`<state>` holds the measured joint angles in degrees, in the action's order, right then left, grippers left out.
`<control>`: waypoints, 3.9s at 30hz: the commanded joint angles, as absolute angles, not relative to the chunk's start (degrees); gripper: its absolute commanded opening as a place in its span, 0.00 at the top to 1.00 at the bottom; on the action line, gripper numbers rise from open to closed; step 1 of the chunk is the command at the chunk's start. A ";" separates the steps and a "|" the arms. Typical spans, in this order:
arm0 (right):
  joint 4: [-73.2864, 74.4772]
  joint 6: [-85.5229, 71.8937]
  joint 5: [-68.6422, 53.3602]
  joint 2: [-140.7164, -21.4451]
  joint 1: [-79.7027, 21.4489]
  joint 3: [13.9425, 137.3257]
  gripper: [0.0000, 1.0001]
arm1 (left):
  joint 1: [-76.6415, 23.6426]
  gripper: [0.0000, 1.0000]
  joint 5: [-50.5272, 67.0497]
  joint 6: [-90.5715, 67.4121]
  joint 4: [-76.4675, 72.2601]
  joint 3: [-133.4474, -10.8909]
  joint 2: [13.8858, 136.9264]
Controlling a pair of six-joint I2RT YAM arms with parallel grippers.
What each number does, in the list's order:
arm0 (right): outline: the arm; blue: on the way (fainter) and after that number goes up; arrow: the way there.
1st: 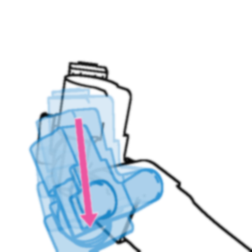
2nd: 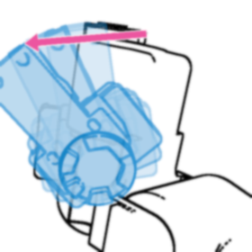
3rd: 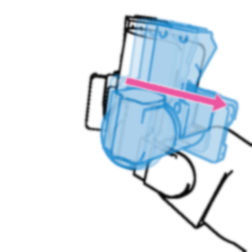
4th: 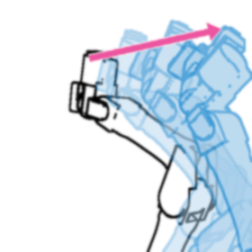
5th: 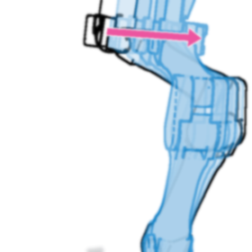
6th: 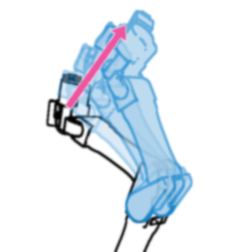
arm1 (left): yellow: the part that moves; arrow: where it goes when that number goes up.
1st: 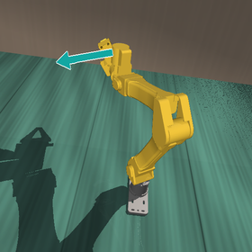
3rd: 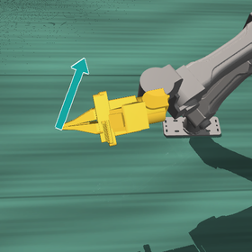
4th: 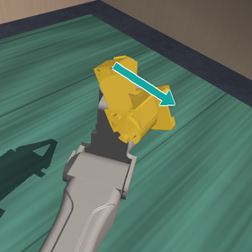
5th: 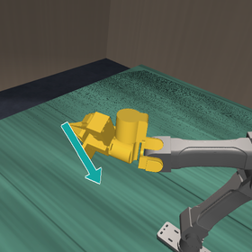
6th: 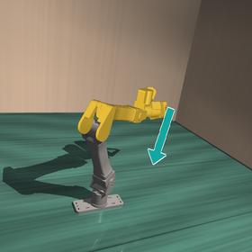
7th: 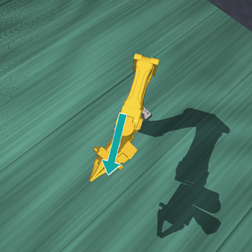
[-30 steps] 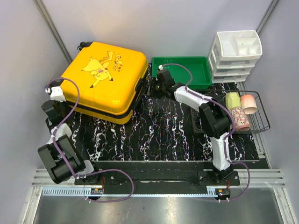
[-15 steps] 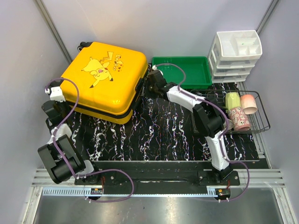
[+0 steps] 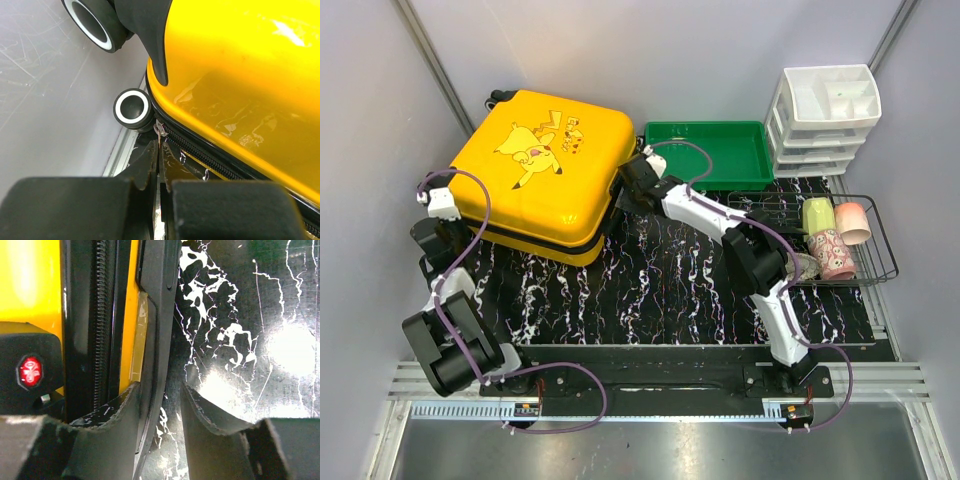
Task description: Open, take out, and arrange the luggage
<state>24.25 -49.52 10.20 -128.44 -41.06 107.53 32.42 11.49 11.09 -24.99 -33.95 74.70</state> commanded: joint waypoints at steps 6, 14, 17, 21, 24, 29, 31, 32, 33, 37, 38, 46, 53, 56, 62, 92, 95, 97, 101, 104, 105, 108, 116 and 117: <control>29.97 -43.79 12.57 -129.47 -41.32 105.04 1.00 | 34.28 1.00 4.57 12.04 -30.93 -33.67 68.82; 32.34 -29.72 17.84 -125.24 -32.01 100.46 1.00 | 34.28 1.00 3.52 14.58 -33.74 -31.64 66.09; 31.73 -24.79 18.63 -124.63 -30.50 99.50 1.00 | 34.71 1.00 0.80 15.55 -36.82 -31.64 67.15; 29.79 -22.06 19.86 -124.45 -28.39 99.14 1.00 | 35.95 1.00 -1.32 15.47 -39.11 -32.78 68.47; 29.79 -20.66 20.92 -124.72 -28.21 99.84 1.00 | 36.65 1.00 -0.62 17.04 -40.68 -32.96 68.73; 29.18 -18.20 23.20 -124.63 -27.25 99.76 1.00 | 38.67 1.00 2.72 21.34 -42.01 -33.84 69.96; 29.00 -17.23 24.07 -124.89 -26.72 100.02 1.00 | 39.46 1.00 2.73 22.93 -44.38 -33.58 70.93; 28.83 -16.79 24.34 -124.98 -26.54 100.11 1.00 | 39.90 1.00 2.46 25.20 -45.17 -33.49 71.28; 28.65 -16.44 24.52 -124.98 -26.46 100.11 1.00 | 40.16 1.00 1.42 26.18 -47.53 -32.88 71.98; 28.39 -16.08 24.70 -124.98 -26.02 100.20 1.00 | 42.01 1.00 0.70 28.65 -50.61 -31.82 73.30; 28.30 -15.82 24.61 -125.07 -26.02 100.20 1.00 | 42.10 1.00 0.88 29.00 -52.37 -31.82 74.69; 26.63 -13.97 24.79 -125.24 -25.93 100.20 1.00 | 42.27 1.00 10.45 28.12 -54.32 -37.00 83.41; 26.19 -13.36 24.79 -124.89 -25.93 100.20 1.00 | 43.07 0.96 25.12 30.24 -53.81 -35.93 82.87; 25.84 -12.92 24.52 -124.72 -25.93 100.11 1.00 | 43.07 0.88 30.14 25.51 -54.12 -38.58 85.94; 25.75 -12.48 24.52 -124.63 -25.93 100.63 1.00 | 41.22 0.86 27.60 20.91 -86.48 -34.55 98.49; 22.33 -9.58 4.77 -120.85 -27.25 99.14 0.90 | 40.18 0.07 40.47 51.27 51.35 -79.54 78.84; 22.41 -8.00 2.82 -120.06 -27.33 98.79 0.83 | 34.38 0.11 32.64 42.99 46.15 -80.50 78.22; 22.85 -6.95 2.20 -119.88 -27.42 98.96 0.81 | 31.21 0.10 30.16 40.44 46.49 -83.83 80.06; 25.22 -5.98 0.27 -120.76 -27.51 100.72 0.80 | 27.95 0.08 29.97 45.34 58.50 -94.90 88.49; 25.31 -5.27 -1.39 -121.20 -27.60 101.42 0.79 | 27.68 0.07 29.80 50.09 67.83 -101.59 95.17; 25.40 -5.01 -1.75 -121.29 -27.68 101.77 0.80 | 27.60 0.07 29.36 52.53 69.68 -102.30 96.75; 25.40 -3.96 -2.99 -121.73 -27.95 102.83 0.80 | 27.77 0.07 28.04 57.02 71.63 -98.64 96.25; 24.53 -2.02 -4.66 -122.87 -29.62 104.41 0.83 | 29.09 0.04 24.17 63.89 72.07 -92.64 97.55; 24.17 -1.85 -4.75 -122.96 -30.14 104.59 0.83 | 29.27 0.04 24.34 65.38 72.33 -92.90 98.34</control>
<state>18.09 -5.48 -2.72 -124.14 -29.04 102.13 28.23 26.04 59.22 70.65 -92.71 97.01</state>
